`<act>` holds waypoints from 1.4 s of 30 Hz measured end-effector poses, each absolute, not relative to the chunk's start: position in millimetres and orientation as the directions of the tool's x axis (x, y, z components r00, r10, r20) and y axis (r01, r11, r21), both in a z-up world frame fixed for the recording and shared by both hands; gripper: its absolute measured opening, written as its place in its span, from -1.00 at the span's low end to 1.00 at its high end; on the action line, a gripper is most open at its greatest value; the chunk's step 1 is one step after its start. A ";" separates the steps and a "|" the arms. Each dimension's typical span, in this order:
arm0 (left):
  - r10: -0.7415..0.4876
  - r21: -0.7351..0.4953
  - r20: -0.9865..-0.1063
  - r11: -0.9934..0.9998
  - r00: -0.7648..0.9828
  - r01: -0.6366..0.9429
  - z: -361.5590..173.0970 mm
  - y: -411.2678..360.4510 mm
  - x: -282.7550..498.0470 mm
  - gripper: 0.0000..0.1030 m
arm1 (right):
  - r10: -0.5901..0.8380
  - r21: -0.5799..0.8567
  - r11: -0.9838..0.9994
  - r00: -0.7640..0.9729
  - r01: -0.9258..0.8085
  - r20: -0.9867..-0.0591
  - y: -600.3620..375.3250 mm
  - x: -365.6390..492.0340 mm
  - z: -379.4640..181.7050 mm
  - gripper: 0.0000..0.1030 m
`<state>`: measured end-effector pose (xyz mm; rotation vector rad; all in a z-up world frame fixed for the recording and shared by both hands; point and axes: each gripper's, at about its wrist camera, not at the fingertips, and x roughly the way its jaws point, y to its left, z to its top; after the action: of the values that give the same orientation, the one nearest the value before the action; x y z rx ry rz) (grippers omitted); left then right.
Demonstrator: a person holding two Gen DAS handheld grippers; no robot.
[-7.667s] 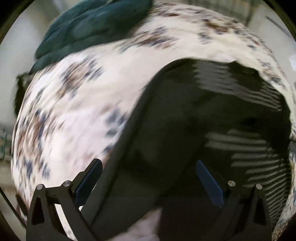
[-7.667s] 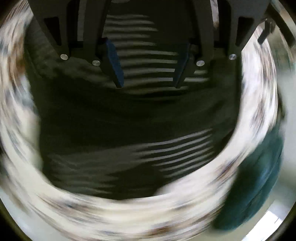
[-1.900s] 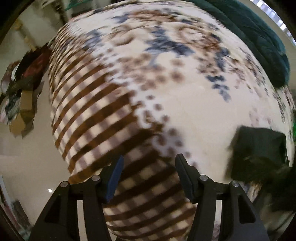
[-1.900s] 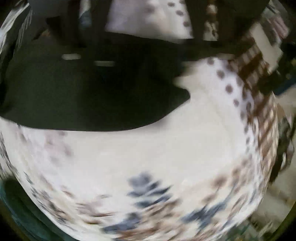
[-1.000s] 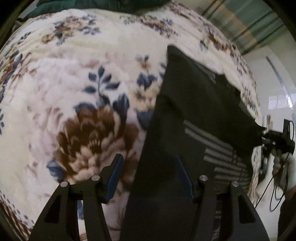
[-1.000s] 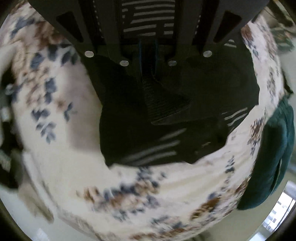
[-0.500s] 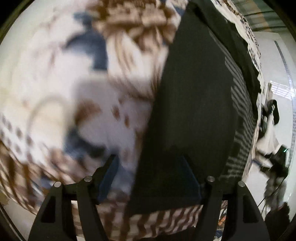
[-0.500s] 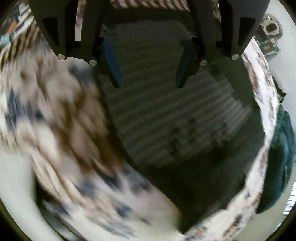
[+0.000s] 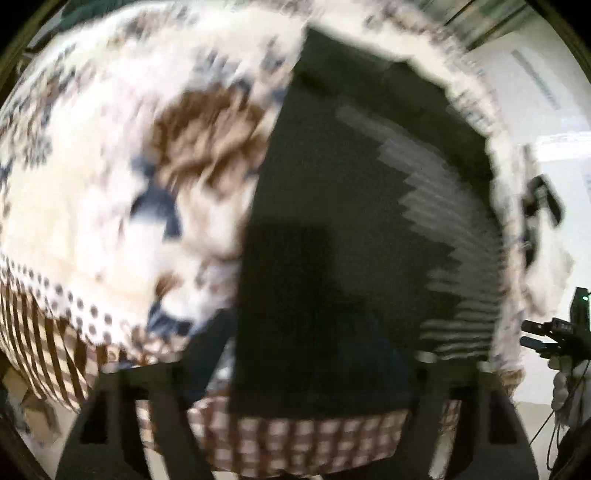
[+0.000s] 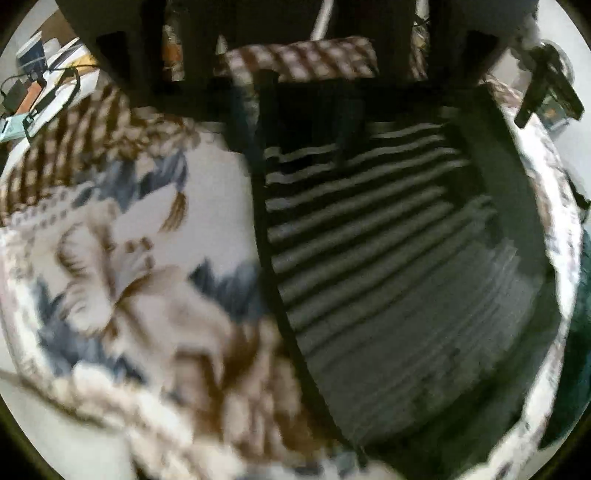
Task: Fold small clothes
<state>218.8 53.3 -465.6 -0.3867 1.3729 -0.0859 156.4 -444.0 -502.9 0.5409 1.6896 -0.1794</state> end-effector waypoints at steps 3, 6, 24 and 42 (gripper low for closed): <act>-0.375 -0.405 -0.897 0.909 0.236 -0.093 -437.5 7.1 231.2 0.51 | 0.278 0.234 0.876 -0.046 0.423 -0.959 -449.5 174.9 -465.5 0.36; -0.439 -0.446 -0.878 0.895 0.193 0.007 -438.6 -67.6 234.5 0.51 | 0.286 0.260 0.897 -0.020 0.357 -0.958 -465.8 203.7 -444.7 0.36; -0.263 -0.261 -0.964 0.937 -0.024 0.234 -557.0 -374.7 195.8 -0.93 | 0.462 0.456 0.879 -0.014 0.140 -0.887 -572.5 461.9 -526.0 0.36; -0.404 -0.422 -0.894 0.905 0.192 -0.058 -442.6 -250.1 198.8 -0.93 | 0.507 0.502 0.846 0.020 0.177 -0.862 -491.1 624.5 -571.6 -0.88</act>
<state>198.8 -250.1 -442.6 -0.4038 1.3657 -0.2528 624.5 -491.1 -571.6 0.5596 1.5535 0.2778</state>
